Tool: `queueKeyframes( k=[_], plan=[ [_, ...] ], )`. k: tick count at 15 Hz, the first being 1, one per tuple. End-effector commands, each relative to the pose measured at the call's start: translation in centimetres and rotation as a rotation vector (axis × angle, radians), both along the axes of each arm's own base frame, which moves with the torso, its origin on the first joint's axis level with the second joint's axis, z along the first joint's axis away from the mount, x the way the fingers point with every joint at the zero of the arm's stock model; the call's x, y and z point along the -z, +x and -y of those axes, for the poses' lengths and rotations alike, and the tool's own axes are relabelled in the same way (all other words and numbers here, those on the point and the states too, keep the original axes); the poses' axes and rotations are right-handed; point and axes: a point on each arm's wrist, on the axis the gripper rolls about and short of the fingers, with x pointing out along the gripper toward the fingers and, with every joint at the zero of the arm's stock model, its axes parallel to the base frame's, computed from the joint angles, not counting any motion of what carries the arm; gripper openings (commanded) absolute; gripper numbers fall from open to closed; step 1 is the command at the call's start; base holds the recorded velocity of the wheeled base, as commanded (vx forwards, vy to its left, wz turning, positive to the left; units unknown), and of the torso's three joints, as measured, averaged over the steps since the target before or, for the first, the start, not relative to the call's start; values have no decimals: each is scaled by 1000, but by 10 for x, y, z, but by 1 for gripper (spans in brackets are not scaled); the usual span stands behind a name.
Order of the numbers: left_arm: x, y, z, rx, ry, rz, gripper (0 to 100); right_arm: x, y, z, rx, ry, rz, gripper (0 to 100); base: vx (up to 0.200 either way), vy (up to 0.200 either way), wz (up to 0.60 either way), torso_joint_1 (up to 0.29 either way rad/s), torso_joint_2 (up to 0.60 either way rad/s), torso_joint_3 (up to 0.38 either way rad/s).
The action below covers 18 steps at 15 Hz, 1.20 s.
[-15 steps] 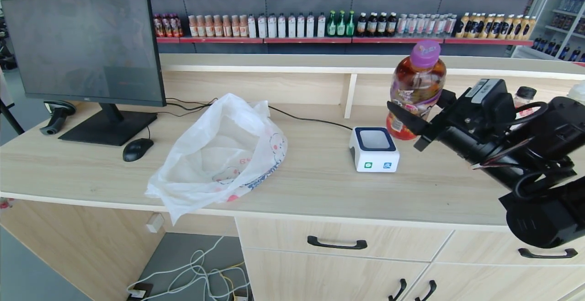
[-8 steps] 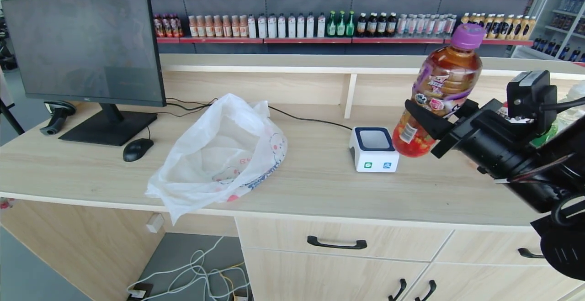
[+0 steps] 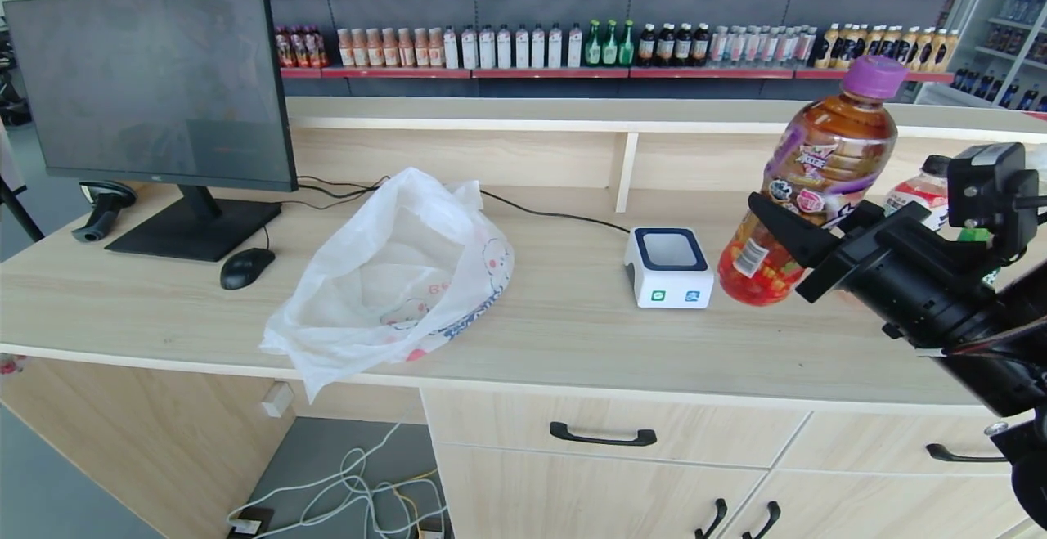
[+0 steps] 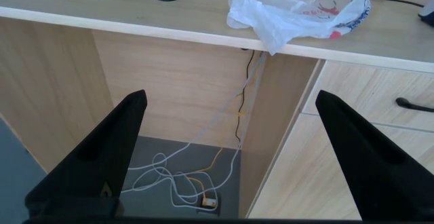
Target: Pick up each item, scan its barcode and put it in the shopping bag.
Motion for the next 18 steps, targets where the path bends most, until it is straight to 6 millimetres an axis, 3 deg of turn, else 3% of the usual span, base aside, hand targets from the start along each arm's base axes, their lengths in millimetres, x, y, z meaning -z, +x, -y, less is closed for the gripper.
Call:
queueKeyframes(
  k=[1, 12, 18],
  plan=[
    [0, 0, 0, 0, -1, -1, 100, -2, -2, 2, 4, 3, 8, 0, 0, 200, 0, -2, 2, 7],
    [0, 0, 0, 0, -3, -1, 100, -4, -5, 6, 8, 21, 6, 0, 0, 200, 0, 2, 3, 3],
    [0, 0, 0, 0, -1, -1, 100, -12, 1, 4, 6, 31, 40, 0, 0, 0, 0, 0, 0, 0]
  ],
)
